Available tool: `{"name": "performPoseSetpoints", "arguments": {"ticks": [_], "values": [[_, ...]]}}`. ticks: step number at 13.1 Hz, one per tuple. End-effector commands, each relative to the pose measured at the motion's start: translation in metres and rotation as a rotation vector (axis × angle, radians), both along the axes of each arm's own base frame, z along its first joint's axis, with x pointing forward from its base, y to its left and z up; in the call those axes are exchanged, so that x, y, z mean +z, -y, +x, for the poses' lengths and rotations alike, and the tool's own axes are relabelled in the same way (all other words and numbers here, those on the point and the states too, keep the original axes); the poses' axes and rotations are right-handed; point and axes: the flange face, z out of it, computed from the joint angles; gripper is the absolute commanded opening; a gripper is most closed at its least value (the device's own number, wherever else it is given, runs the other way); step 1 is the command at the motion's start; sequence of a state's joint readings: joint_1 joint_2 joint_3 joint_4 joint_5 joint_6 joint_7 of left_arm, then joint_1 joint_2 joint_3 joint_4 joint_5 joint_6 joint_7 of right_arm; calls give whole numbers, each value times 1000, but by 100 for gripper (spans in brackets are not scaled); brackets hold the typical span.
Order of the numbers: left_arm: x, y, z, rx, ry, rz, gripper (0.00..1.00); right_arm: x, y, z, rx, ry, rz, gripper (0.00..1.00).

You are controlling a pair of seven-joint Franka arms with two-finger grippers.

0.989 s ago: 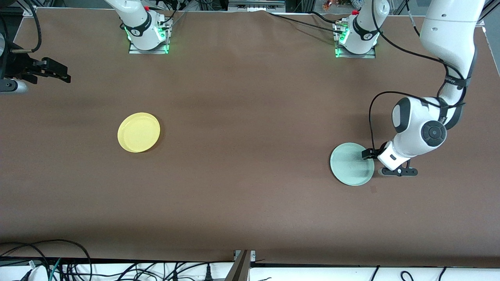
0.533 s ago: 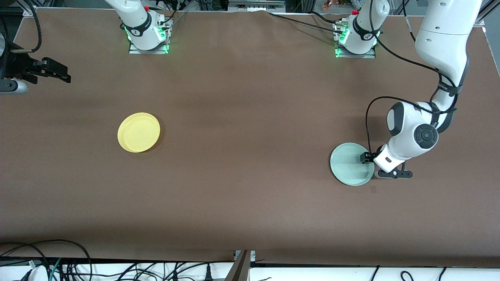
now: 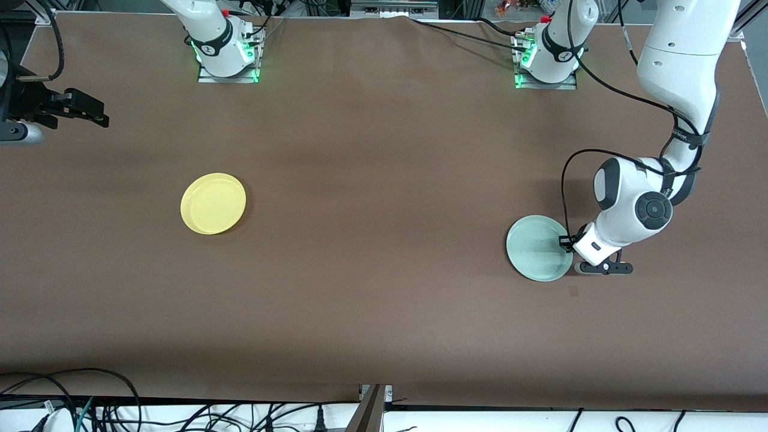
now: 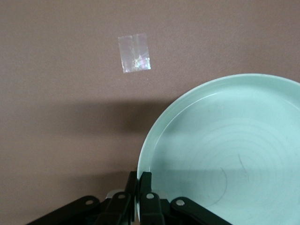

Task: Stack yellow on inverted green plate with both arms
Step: 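Close the left gripper on the green plate's rim, then lift the green plate with the left gripper and tilt it over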

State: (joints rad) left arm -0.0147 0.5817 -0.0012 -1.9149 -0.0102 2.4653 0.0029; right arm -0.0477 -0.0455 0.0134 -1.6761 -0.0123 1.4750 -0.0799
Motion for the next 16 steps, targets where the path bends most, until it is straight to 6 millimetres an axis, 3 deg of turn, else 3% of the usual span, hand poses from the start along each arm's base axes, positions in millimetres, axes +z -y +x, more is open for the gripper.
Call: {"name": "performPoseSetpoints", "arguments": {"ticks": [1,5,8,11,16], "values": [[7,3,4,-19,4,-2,0,5,-2,-1,10,-3,-10,100],[59,14,27,-118,-50,32,0,5,-2,-1,10,-3,-9,100],[111,55,43,-129,-110,48,0,5,-2,-1,10,-4,-9,100],[154,112,46,-131,-128,153,0,5,-2,-1,10,-3,-9,100],[189,243,13,-64,-120,286,0,5,-2,-1,10,-4,-9,100]]}}
